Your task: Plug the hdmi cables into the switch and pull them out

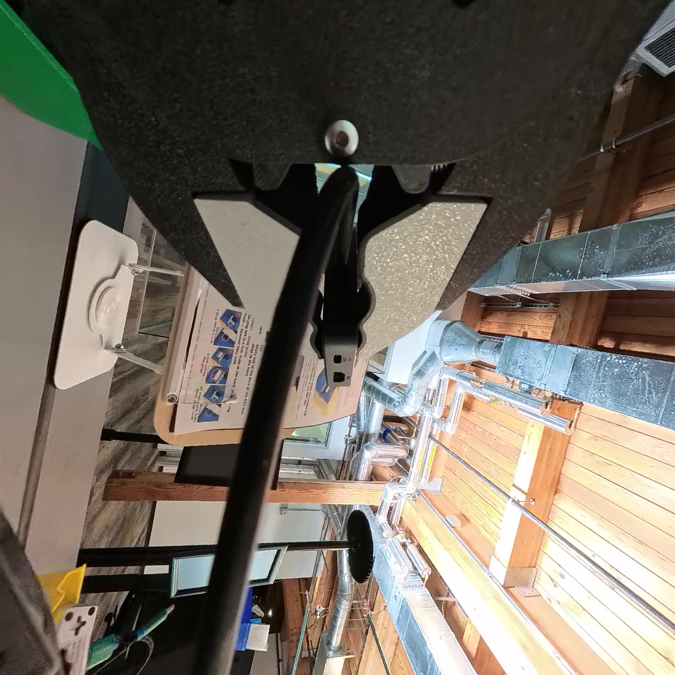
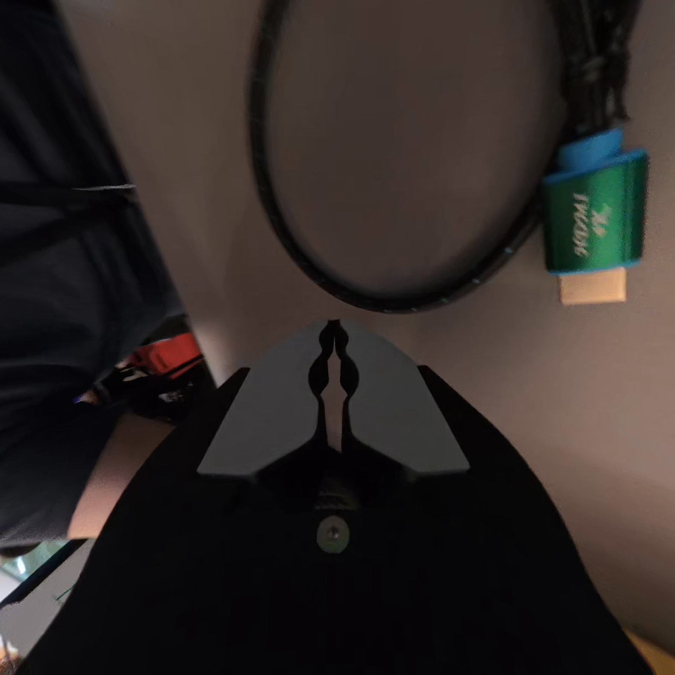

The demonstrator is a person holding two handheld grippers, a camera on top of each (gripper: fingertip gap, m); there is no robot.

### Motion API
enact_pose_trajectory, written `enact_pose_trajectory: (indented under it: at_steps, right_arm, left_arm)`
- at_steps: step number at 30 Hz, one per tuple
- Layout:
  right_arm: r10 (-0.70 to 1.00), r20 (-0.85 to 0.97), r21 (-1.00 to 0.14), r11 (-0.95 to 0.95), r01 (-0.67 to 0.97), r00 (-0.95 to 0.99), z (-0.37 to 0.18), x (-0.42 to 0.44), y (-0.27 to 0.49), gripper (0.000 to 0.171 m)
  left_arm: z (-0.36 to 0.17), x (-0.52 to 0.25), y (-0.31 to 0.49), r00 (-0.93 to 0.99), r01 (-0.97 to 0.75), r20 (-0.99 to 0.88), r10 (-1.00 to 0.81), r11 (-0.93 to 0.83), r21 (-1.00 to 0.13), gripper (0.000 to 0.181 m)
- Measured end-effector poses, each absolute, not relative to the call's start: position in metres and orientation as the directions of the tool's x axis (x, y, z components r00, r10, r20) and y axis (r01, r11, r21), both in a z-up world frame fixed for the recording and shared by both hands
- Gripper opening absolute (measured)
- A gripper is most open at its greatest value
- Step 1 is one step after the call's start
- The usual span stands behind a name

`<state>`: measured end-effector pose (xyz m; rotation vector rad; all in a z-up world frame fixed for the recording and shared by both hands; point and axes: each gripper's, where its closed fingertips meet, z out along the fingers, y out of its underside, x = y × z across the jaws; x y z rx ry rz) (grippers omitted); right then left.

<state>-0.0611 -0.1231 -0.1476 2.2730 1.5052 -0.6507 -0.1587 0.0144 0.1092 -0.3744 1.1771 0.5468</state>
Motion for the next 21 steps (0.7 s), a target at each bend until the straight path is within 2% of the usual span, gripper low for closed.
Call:
enact_pose_trajectory:
  at_steps: [2, 6, 9, 12, 15, 18, 21]
  right_arm:
    - [0.801, -0.478, 0.060, -0.381, 0.923, 0.362, -0.154, -0.053, -0.117, 0.001]
    - [0.784, -0.499, -0.020, -0.436, 0.900, 0.368, -0.150, -0.073, -0.106, 0.001]
    - [0.774, -0.558, -0.066, -0.403, 0.913, 0.301, -0.146, -0.086, -0.116, 0.001]
    - [0.807, -0.516, -0.001, -0.338, 0.941, 0.289, -0.159, -0.077, -0.121, 0.001]
    - [0.798, -0.500, 0.028, -0.372, 0.928, 0.336, -0.161, -0.069, -0.116, 0.001]
    - [0.831, -0.377, 0.036, -0.429, 0.902, 0.410, -0.162, -0.051, -0.092, 0.001]
    - [0.855, -0.129, 0.014, -0.504, 0.863, 0.502, -0.162, -0.030, -0.049, 0.001]
  left_arm:
    - [0.109, -0.158, 0.016, 0.269, -0.591, -0.940, 0.210, 0.807, 0.011, 0.014]
    - [0.107, -0.157, 0.018, 0.253, -0.605, -0.943, 0.217, 0.796, 0.020, 0.014]
    - [0.107, -0.157, 0.018, 0.249, -0.607, -0.942, 0.225, 0.794, 0.029, 0.014]
    - [0.109, -0.157, 0.017, 0.255, -0.608, -0.940, 0.229, 0.794, 0.028, 0.014]
    - [0.110, -0.158, 0.017, 0.255, -0.611, -0.939, 0.231, 0.791, 0.028, 0.014]
    - [0.110, -0.158, 0.018, 0.252, -0.616, -0.939, 0.233, 0.787, 0.030, 0.014]
    - [0.109, -0.157, 0.019, 0.247, -0.620, -0.941, 0.231, 0.784, 0.030, 0.014]
